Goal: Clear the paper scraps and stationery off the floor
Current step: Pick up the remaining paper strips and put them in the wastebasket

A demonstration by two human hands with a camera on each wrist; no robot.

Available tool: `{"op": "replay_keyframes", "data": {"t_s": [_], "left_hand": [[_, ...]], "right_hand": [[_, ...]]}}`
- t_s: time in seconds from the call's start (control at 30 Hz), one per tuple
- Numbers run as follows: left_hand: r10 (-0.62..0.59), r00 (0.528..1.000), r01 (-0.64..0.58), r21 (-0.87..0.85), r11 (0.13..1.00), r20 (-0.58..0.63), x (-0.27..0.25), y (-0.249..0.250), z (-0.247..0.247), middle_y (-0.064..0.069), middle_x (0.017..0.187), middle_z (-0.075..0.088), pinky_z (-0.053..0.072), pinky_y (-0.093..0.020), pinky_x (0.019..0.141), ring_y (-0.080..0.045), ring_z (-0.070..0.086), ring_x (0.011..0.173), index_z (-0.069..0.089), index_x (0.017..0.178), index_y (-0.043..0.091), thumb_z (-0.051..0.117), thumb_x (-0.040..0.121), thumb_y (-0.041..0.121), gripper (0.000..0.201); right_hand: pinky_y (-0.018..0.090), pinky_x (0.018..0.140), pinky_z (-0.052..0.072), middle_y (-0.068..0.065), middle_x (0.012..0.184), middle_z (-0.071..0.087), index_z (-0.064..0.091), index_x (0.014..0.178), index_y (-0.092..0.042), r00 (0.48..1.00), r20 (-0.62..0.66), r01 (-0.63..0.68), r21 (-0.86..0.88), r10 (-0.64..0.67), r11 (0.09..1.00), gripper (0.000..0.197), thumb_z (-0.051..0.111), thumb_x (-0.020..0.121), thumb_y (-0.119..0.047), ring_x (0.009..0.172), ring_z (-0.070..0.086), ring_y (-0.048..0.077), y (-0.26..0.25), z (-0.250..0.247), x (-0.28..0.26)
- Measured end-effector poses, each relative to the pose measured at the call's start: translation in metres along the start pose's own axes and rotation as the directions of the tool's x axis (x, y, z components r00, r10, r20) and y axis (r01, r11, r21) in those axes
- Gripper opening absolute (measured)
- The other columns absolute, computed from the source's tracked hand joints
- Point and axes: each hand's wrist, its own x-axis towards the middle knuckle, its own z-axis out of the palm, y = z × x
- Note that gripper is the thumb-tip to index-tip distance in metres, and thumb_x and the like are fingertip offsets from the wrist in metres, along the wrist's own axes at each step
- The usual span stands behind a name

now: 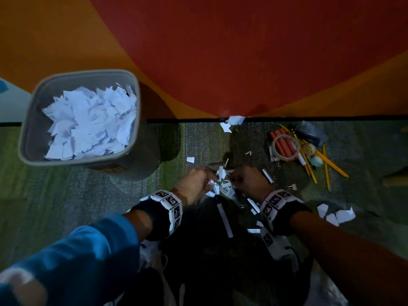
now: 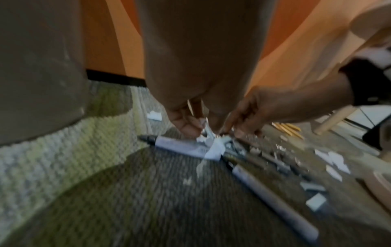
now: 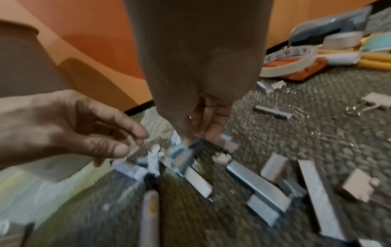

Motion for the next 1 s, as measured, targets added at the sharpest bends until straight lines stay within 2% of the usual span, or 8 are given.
{"op": "replay_keyframes", "data": {"t_s": [0.17,0.3,0.4,0.5,0.6,0.7,0.87,1.0], "left_hand": [[0.045,0.998,-0.044,0.021,0.999,-0.039,0.006,-0.009,0.025,-0.004,0.128,0.060,0.042,-0.039,0.105,-0.023,0.050,0.122,0.069,0.123,0.018,0.072,0.087,0.014,0.037],[0.018,0.971,-0.035,-0.068,0.997,-0.237,0.013,-0.020,0.031,0.001,0.108,0.065,0.048,-0.032,0.091,-0.017,0.055,0.104,0.073,0.109,0.021,0.071,0.089,0.028,0.022],[-0.059,0.949,0.014,-0.144,0.990,-0.311,0.023,-0.025,0.029,-0.001,0.092,0.065,0.049,-0.028,0.077,-0.017,0.061,0.083,0.074,0.096,0.012,0.066,0.093,0.019,0.011],[-0.058,0.967,0.011,-0.187,0.982,-0.248,0.028,-0.032,0.034,0.001,0.097,0.062,0.053,-0.026,0.078,-0.017,0.062,0.086,0.074,0.099,0.015,0.073,0.087,0.013,0.012],[-0.026,0.980,0.021,-0.027,0.999,-0.197,0.028,-0.032,0.036,-0.004,0.111,0.062,0.050,-0.034,0.086,-0.021,0.057,0.100,0.074,0.103,0.019,0.071,0.087,0.015,0.017],[-0.007,0.976,0.003,-0.020,1.000,-0.219,0.028,-0.033,0.037,-0.004,0.108,0.063,0.049,-0.033,0.085,-0.020,0.057,0.099,0.075,0.097,0.018,0.068,0.086,0.011,0.014],[-0.173,0.945,0.076,-0.326,0.942,-0.279,0.034,-0.033,0.040,0.002,0.081,0.067,0.052,-0.026,0.070,-0.013,0.065,0.073,0.076,0.079,0.012,0.074,0.078,-0.002,0.014],[-0.298,0.914,0.157,-0.437,0.886,-0.276,0.033,-0.035,0.033,0.000,0.074,0.075,0.056,-0.024,0.069,-0.015,0.071,0.070,0.076,0.075,0.013,0.074,0.078,0.000,0.013]], "right_hand": [[0.032,0.078,0.054,0.003,0.096,0.075,0.076,0.096,-0.019,0.998,-0.059,0.013,0.041,-0.011,0.999,0.027,0.064,0.072,-0.012,0.092,0.070,0.024,0.013,0.017,0.004],[0.013,0.067,0.044,-0.010,0.085,0.070,0.077,0.089,-0.013,0.989,-0.147,0.054,0.202,-0.024,0.978,0.013,0.071,0.077,-0.016,0.080,0.065,0.007,0.019,0.021,0.006],[0.028,0.076,0.054,0.003,0.089,0.072,0.077,0.095,-0.014,0.963,-0.266,0.112,0.207,-0.054,0.972,0.015,0.068,0.083,-0.009,0.078,0.068,0.018,0.020,0.022,0.013],[0.038,0.084,0.052,0.014,0.099,0.066,0.076,0.103,-0.013,0.958,-0.269,0.123,0.083,-0.097,0.989,0.021,0.070,0.083,-0.012,0.094,0.063,0.032,0.016,0.026,0.029],[0.038,0.093,0.044,0.018,0.107,0.059,0.074,0.110,-0.009,0.970,-0.189,0.148,-0.039,-0.153,0.988,0.031,0.075,0.080,-0.017,0.108,0.051,0.035,0.011,0.031,0.039],[0.039,0.091,0.044,0.015,0.106,0.056,0.073,0.109,-0.008,0.968,-0.190,0.145,-0.117,-0.165,0.983,0.033,0.074,0.079,-0.022,0.110,0.046,0.033,0.008,0.032,0.043],[0.038,0.086,0.046,0.011,0.098,0.056,0.076,0.097,-0.009,0.956,-0.220,0.174,-0.114,-0.196,0.978,0.022,0.073,0.080,-0.022,0.102,0.046,0.030,0.011,0.033,0.050],[0.039,0.086,0.045,0.010,0.093,0.058,0.079,0.087,-0.015,0.939,-0.248,0.218,-0.099,-0.236,0.971,0.010,0.072,0.079,-0.013,0.097,0.048,0.034,0.012,0.032,0.053]]}}
